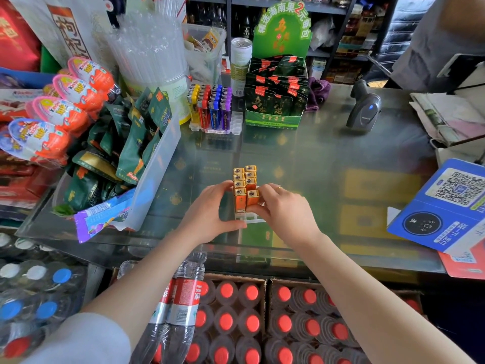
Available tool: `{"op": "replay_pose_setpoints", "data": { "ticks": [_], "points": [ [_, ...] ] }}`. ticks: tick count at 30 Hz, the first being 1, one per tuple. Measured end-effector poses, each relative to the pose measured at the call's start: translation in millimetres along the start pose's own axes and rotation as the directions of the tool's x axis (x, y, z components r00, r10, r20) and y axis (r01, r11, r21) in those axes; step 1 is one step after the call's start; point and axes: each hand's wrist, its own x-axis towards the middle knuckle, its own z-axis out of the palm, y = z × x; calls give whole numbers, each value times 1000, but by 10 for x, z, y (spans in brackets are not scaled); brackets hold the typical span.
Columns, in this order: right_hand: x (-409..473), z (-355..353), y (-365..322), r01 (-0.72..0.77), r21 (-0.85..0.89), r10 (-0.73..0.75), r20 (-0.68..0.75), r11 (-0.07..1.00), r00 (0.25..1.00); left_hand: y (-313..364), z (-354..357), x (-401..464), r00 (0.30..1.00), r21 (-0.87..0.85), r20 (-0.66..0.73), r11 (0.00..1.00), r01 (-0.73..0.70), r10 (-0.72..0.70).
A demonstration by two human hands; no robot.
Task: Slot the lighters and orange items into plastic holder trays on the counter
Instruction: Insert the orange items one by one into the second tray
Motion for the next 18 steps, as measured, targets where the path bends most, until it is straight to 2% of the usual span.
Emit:
{"op": "replay_pose_setpoints", "data": {
  "ticks": [7, 11, 16, 18],
  "points": [
    [-5, 22, -26, 32, -290, -22, 38, 957, 999, -3, -4, 0, 1000, -12, -9, 1000, -9, 9],
    [-62, 105, 158, -84, -75, 90, 82, 994, 993, 2, -16, 0, 1000, -34, -8, 999, -6, 5],
    [-161, 98, 418, -99, -21, 101, 214, 995, 972, -54, -29, 29, 1000, -28, 6, 1000, 13, -13],
    [-133, 134, 441, -100, 11, 95, 225, 995, 970, -79, -75, 75, 1000, -10, 12, 1000, 21, -21]
  ]
}}
